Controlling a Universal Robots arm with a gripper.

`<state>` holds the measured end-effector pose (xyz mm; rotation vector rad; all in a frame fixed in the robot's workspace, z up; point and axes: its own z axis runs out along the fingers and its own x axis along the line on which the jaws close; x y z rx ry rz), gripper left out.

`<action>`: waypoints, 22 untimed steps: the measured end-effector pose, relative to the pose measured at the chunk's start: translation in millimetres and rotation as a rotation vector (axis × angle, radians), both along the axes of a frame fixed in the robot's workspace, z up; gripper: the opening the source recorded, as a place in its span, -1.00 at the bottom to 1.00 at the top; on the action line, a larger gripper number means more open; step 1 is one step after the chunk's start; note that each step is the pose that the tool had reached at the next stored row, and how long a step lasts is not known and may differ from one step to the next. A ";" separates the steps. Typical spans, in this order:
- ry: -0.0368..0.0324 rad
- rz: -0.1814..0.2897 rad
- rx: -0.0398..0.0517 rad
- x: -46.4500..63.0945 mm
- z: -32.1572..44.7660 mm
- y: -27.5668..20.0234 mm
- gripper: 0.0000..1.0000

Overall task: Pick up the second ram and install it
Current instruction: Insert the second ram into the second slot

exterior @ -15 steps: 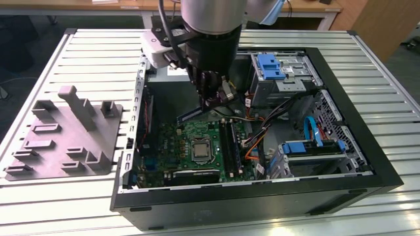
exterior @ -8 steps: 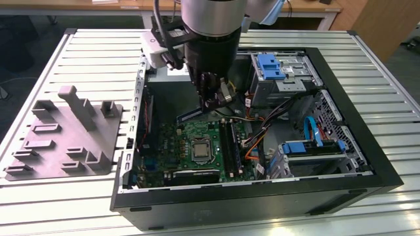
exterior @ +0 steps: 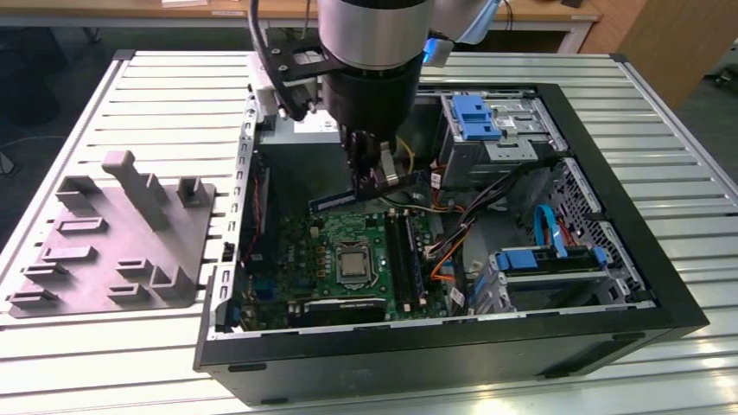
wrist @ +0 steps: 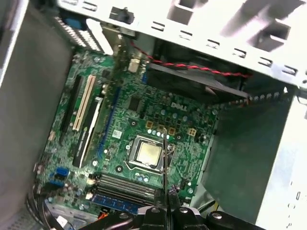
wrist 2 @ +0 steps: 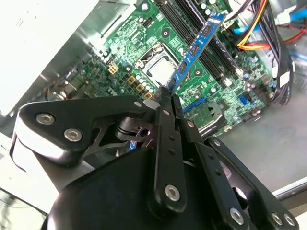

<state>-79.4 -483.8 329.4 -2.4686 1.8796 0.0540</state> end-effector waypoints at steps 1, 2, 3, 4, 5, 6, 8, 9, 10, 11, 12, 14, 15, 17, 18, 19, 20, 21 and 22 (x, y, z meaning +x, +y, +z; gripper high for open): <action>-0.0001 -0.018 0.0000 0.0 -0.5 0.0 -0.73; 0.0000 -0.036 0.0000 0.0 -0.9 0.0 -0.73; 0.0000 -0.054 0.0000 0.0 -1.4 0.0 -0.73; 0.0000 -0.072 0.0000 0.0 -1.9 0.0 -0.73; 0.0000 -0.090 0.0000 0.0 -2.3 0.0 -0.73; 0.0000 -0.108 0.0000 0.0 -2.8 0.0 -0.73; 0.0000 -0.146 0.0000 0.0 -3.7 0.0 -0.73; 0.0000 -0.164 0.0000 0.0 -4.1 0.0 -0.73; 0.0000 -0.182 0.0000 0.0 -4.5 0.0 -0.73; 0.0000 -0.199 0.0000 0.0 -4.9 0.0 -0.73; 0.0000 -0.217 0.0000 0.0 -5.4 0.0 -0.73; 0.0000 -0.255 0.0000 0.0 -6.2 0.0 -0.73; 0.0000 -0.273 0.0000 0.0 -6.6 0.0 -0.73; 0.0000 -0.309 0.0000 0.0 -7.4 0.0 -0.73; 0.0000 -0.327 0.0000 0.0 -7.8 0.0 -0.73; 0.0000 -0.345 -0.0001 0.0 -8.2 0.0 -0.73; 0.0000 -0.365 0.0000 0.0 -8.7 0.0 -0.73; -0.0001 -0.383 0.0000 0.0 -9.1 0.0 -0.73; 0.0000 -0.401 0.0000 0.0 -9.6 0.0 -0.73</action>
